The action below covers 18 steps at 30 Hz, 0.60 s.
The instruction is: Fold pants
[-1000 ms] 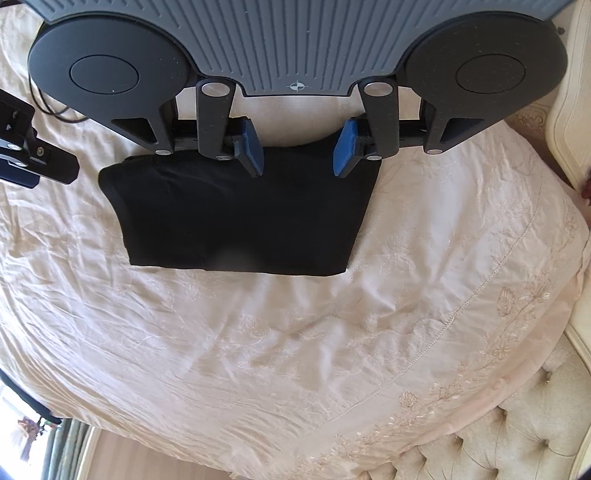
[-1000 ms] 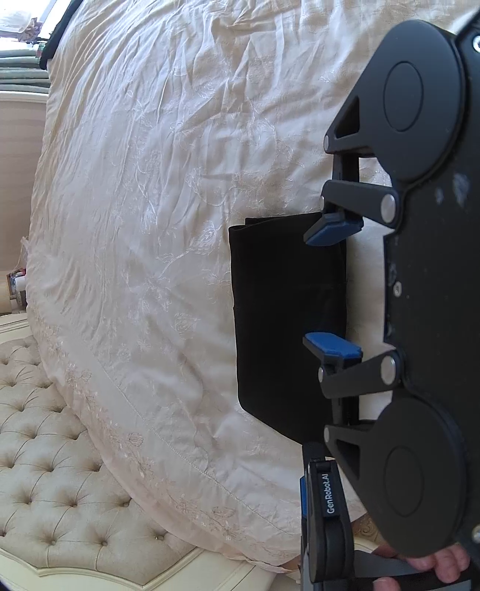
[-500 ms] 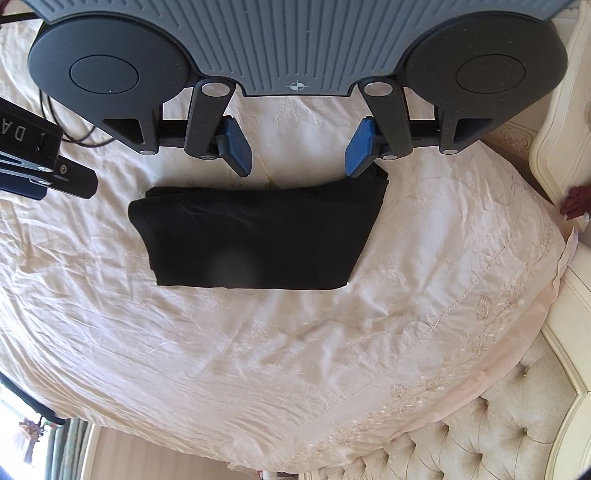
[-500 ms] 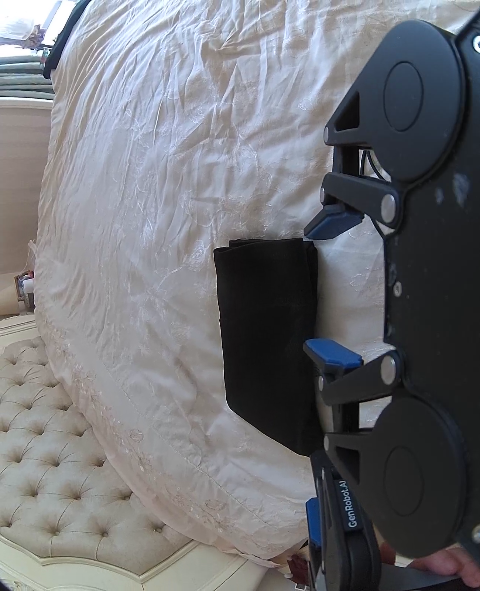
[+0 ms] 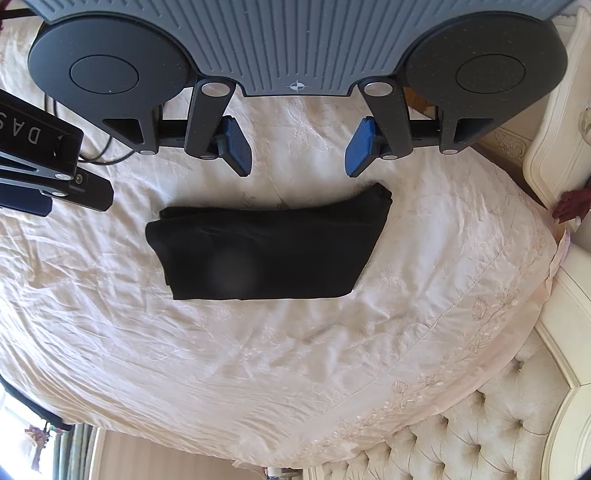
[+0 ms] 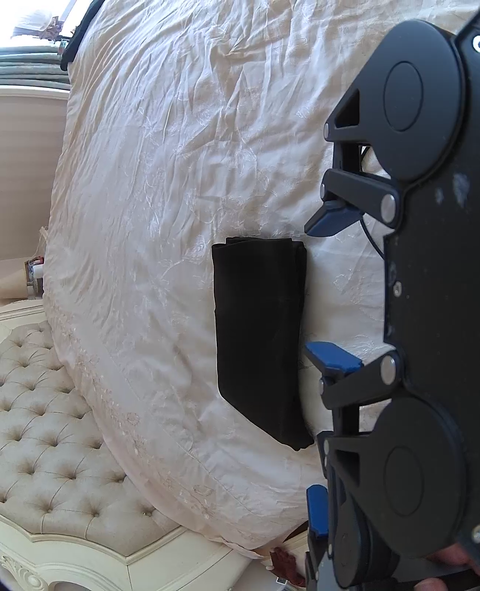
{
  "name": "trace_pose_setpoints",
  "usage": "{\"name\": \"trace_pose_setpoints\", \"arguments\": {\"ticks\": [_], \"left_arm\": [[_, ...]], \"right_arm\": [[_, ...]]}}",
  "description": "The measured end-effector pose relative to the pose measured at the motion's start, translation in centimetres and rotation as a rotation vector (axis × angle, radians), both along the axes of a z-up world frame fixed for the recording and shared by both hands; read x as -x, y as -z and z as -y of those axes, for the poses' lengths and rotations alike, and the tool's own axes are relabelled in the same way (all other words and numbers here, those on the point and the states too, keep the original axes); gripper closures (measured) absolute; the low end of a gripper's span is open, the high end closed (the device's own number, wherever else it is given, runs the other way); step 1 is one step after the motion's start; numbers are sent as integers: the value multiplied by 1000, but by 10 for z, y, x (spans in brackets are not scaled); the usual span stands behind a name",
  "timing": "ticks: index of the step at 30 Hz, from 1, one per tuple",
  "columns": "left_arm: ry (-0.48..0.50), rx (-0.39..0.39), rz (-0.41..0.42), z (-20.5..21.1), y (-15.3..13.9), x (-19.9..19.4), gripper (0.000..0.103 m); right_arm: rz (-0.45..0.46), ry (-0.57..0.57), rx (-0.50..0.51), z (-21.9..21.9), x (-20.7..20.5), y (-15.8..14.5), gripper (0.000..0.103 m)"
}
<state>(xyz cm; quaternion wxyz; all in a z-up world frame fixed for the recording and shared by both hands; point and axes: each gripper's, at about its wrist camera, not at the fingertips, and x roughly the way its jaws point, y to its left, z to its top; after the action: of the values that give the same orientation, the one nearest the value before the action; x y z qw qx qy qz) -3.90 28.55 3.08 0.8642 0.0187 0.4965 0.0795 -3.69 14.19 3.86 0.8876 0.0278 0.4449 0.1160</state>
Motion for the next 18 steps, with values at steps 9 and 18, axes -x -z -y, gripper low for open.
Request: {"name": "trace_pose_setpoints", "arguments": {"ticks": [9, 18], "left_arm": [[-15, -11, 10, 8, -2, 3, 48], [-35, -1, 6, 10, -2, 4, 48]], "right_arm": [[10, 7, 33, 6, 2, -4, 35], [27, -13, 37, 5, 3, -6, 34]]}}
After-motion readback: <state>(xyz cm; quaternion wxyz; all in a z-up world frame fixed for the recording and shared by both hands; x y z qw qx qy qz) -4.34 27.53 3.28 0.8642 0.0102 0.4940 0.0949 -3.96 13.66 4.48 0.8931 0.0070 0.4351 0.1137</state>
